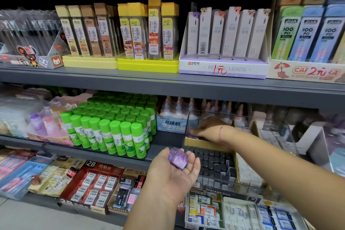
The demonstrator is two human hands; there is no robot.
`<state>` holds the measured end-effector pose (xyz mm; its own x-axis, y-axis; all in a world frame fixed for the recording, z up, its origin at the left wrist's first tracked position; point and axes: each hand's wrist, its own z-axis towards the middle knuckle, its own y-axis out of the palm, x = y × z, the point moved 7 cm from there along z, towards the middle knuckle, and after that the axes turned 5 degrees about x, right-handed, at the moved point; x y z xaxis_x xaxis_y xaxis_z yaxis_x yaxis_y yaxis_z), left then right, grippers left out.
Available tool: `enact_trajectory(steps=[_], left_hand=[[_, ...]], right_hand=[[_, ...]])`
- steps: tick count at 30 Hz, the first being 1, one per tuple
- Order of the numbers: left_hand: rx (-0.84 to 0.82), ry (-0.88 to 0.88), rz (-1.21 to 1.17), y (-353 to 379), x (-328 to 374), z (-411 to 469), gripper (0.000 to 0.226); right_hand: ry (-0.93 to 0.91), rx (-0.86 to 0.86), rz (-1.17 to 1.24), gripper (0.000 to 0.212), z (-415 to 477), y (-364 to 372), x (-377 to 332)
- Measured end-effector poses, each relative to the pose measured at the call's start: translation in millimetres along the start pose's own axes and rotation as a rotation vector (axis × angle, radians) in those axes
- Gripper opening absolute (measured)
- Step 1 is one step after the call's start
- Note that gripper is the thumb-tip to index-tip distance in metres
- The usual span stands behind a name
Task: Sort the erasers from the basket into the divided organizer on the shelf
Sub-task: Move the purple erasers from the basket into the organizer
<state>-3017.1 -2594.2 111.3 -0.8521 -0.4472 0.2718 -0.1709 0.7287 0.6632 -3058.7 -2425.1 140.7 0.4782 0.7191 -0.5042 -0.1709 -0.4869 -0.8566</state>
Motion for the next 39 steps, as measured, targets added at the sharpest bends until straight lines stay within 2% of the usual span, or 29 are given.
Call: enact_trajectory(steps=[3, 5, 15, 18, 20, 22, 24, 26, 28, 32, 34, 36, 38, 39], left_hand=[[0.006, 0.01, 0.0, -0.8, 2.1, -0.7, 0.04], [0.008, 0.011, 0.001, -0.8, 2.5, -1.2, 0.039], [-0.039, 0.028, 0.041, 3.0, 2.5, -1.8, 0.04], [-0.092, 0.041, 0.071, 7.5, 2.7, -2.8, 0.039], [-0.128, 0.046, 0.077, 10.3, 2.2, -3.1, 0.037], [-0.162, 0.064, 0.086, 12.7, 2.1, -2.6, 0.034], [-0.2, 0.089, 0.12, 15.6, 1.4, -3.3, 0.035], [-0.233, 0.104, 0.142, 19.0, -0.4, -4.9, 0.038], [-0.265, 0.126, 0.165, 23.2, -1.1, -8.7, 0.038], [-0.31, 0.189, 0.228, 29.1, 0.5, -15.5, 0.034], [-0.254, 0.277, 0.332, 28.2, 3.2, -15.3, 0.035], [-0.082, 0.466, 0.505, 21.3, 15.2, -13.0, 0.033], [0.101, 0.655, 0.639, 14.9, 30.0, -17.3, 0.027], [0.146, 0.694, 0.664, 13.2, 34.0, -20.2, 0.026]], right_hand=[[-0.015, -0.032, 0.111, 0.045, -4.7, 0.3, 1.0], [0.009, -0.094, 0.146, 0.051, -7.4, 3.9, 3.9], [0.011, -0.202, 0.128, 0.053, -19.5, 2.8, -2.5], [-0.09, -0.072, 0.04, 0.048, -25.4, -14.4, -11.4], [-0.238, 0.035, 0.128, 0.031, -39.7, -29.6, -26.7], [-0.38, -0.036, 0.292, 0.018, -64.1, -30.7, -43.8], [-0.484, -0.12, 0.261, 0.034, -85.6, -19.3, -54.7], [-0.522, -0.074, 0.201, 0.046, -93.3, -13.6, -56.4], [-0.502, -0.046, 0.267, 0.047, -91.3, -18.2, -52.7], [-0.489, -0.136, 0.436, 0.035, -88.7, -31.8, -48.8], [-0.482, -0.102, 0.433, 0.031, -84.1, -39.7, -45.4], [-0.41, 0.003, 0.399, 0.032, -70.7, -51.1, -33.3], [-0.278, 0.085, 0.246, 0.04, -51.3, -58.1, -12.3], [-0.212, 0.081, 0.146, 0.042, -42.4, -56.8, -1.8]])
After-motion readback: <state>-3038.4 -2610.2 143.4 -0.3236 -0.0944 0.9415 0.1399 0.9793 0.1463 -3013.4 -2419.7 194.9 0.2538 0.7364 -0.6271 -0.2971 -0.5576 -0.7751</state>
